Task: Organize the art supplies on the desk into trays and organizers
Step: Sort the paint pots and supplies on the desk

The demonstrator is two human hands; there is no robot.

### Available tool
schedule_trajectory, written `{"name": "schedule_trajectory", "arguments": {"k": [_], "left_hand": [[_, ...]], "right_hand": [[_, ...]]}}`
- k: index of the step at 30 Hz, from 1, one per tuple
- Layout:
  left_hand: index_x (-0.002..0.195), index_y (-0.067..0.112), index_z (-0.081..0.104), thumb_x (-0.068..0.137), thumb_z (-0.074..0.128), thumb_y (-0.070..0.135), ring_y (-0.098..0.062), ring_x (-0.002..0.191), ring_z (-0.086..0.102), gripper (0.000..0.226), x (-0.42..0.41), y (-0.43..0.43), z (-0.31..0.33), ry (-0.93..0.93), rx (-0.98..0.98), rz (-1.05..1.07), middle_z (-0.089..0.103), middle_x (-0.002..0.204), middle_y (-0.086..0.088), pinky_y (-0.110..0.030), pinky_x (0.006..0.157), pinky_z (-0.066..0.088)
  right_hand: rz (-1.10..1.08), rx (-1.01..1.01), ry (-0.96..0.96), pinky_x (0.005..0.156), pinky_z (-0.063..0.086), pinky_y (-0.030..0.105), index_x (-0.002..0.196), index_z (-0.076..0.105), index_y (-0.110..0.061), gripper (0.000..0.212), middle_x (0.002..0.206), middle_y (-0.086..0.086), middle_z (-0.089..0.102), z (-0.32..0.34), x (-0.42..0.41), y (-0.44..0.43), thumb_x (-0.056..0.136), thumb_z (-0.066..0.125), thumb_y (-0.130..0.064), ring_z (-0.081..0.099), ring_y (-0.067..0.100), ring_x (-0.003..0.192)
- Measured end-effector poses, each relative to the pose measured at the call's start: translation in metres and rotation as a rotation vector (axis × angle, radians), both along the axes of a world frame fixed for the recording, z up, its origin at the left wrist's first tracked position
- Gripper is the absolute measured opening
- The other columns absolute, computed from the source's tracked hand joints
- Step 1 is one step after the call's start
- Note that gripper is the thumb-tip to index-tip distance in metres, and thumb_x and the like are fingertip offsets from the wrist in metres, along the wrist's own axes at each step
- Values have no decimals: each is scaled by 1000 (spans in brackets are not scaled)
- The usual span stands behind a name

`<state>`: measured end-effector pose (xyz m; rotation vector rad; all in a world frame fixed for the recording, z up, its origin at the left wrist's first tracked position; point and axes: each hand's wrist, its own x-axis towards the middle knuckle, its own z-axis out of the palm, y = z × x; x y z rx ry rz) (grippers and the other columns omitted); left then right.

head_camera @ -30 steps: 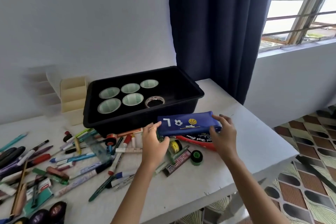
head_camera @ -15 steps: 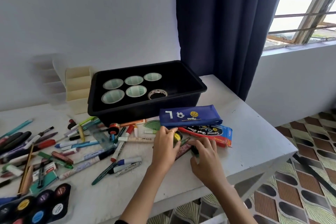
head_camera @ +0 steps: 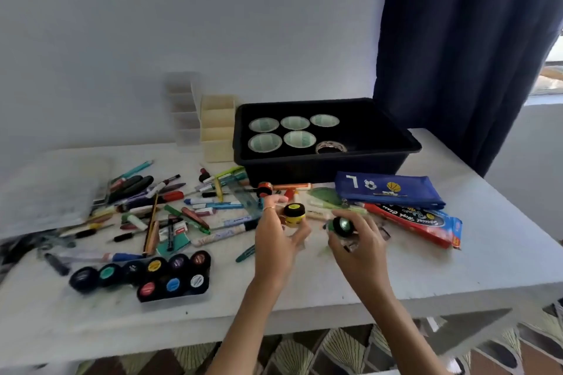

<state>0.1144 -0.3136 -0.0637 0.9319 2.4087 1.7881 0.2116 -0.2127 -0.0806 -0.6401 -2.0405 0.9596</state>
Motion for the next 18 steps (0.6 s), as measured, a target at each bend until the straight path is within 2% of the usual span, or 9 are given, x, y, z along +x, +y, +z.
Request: {"name": "schedule_trajectory", "arguments": {"k": [2,5,9,11,13,15,18], "left_hand": [[117,23,47,81,70,20,-3,89,58,43,-9,-29,1,-39,20,31,59,97,10,-8,76,44],[113,24,56,81,70,21,-2,98,57,35,-27,-79,0,3,16,135,61,102,12,-19,87,47],[106,28,58,78,72,19,-4,100,57,32,-44,-143,2,18,12,259,62,100,14,-20,85,47],[104,28,58,77,74,16,1,95,58,34,-48,-170,5,-16,26,289,63,97,15,-13,81,46],[101,24,57,75,76,13,7,90,58,34,-52,-196,5,-47,47,315,62,93,16,-5,74,44],[98,23,56,74,77,12,8,86,59,34,-56,-216,2,-69,56,341,63,91,13,-4,72,44],[103,23,57,73,77,12,4,89,60,37,-65,-245,-8,-103,38,367,64,97,9,-8,78,46]], "right_hand": [[72,-73,19,76,44,9,107,61,-24,38,100,-2,59,3,-12,-22,78,70,-2,57,2,90],[186,-185,29,79,51,18,109,61,-25,38,104,-5,61,2,-32,-63,80,67,-1,60,6,94],[275,-319,28,76,51,16,109,62,-26,34,101,-5,65,3,-56,-120,84,64,-3,62,4,91],[315,-356,40,76,51,16,108,63,-26,31,102,-5,64,3,-65,-143,85,63,-5,61,2,91],[347,-364,38,79,54,23,108,63,-26,30,103,-5,64,3,-77,-166,86,63,-6,61,5,94],[370,-339,35,80,55,26,109,63,-25,31,104,-5,64,2,-85,-184,84,65,-5,62,7,96],[394,-228,25,80,53,20,110,63,-25,34,104,-8,62,1,-96,-211,82,68,-6,60,4,96]]}}
